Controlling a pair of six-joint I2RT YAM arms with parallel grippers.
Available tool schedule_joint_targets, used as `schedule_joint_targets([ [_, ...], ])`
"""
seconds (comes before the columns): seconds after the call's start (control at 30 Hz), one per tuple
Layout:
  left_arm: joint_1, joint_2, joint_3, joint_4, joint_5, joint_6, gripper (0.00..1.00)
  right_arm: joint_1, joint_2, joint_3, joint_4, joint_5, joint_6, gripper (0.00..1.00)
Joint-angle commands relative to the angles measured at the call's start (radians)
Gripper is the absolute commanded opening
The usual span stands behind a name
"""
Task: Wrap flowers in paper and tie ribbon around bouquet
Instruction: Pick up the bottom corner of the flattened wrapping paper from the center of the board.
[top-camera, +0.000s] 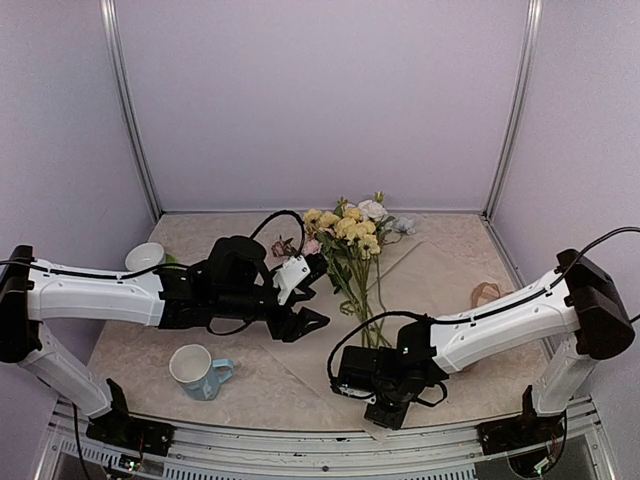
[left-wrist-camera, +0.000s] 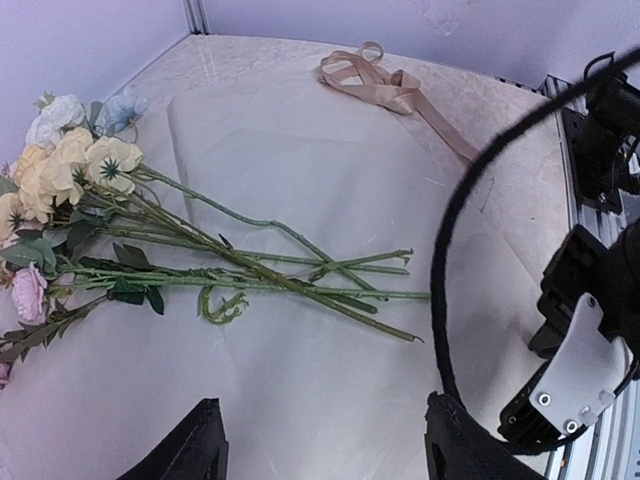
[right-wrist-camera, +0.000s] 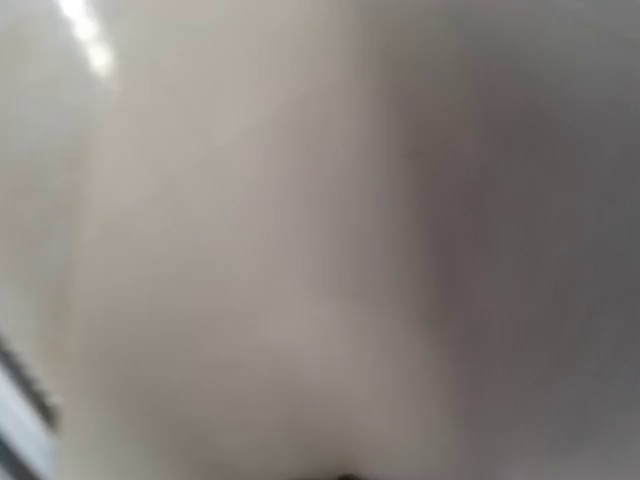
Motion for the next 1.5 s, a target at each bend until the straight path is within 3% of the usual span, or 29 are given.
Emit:
schedule_joint_targets([
  [0.0, -0.038, -0.044, -0.055, 0.065, 0.029, 0.048, 0.67, -0.040, -0.002, -0.019, 0.012, 0.042, -0.006, 0.08],
  [0.13, -0.071, -0.063, -0.081, 0.069, 0.058, 0.084, 0.66, -0.051, -0.031, -0.008, 0.013, 0.004, -0.024, 0.25],
  [0.27, -0.219, -0.058, -0.126, 0.065, 0.002, 0.236, 0.62, -0.104, -0.106, -0.021, 0.018, -0.075, 0.085, 0.35],
  [0.37, -0.314, -0.024, -0.128, 0.070, -0.049, 0.332, 0.54, -0.205, -0.189, -0.090, 0.049, -0.126, 0.176, 0.36],
  [0.47, -0.368, 0.075, -0.049, 0.010, -0.019, 0.403, 0.52, -0.273, -0.243, -0.135, 0.085, -0.124, 0.226, 0.40],
  [0.73, -0.478, 0.401, 0.244, -0.218, -0.128, 0.523, 0.59, -0.318, -0.262, -0.208, 0.206, -0.157, 0.223, 0.42],
  [0.93, -0.486, 0.483, 0.325, -0.291, -0.118, 0.574, 0.62, -0.327, -0.300, -0.261, 0.267, -0.165, 0.232, 0.42],
  [1.1, -0.504, 0.575, 0.409, -0.386, -0.193, 0.661, 0.62, -0.343, -0.311, -0.271, 0.285, -0.156, 0.215, 0.42],
  [1.3, -0.504, 0.622, 0.441, -0.394, -0.258, 0.659, 0.51, -0.345, -0.320, -0.285, 0.300, -0.159, 0.220, 0.41],
  [1.47, -0.502, 0.616, 0.429, -0.332, -0.338, 0.606, 0.30, -0.349, -0.320, -0.296, 0.313, -0.163, 0.222, 0.40],
])
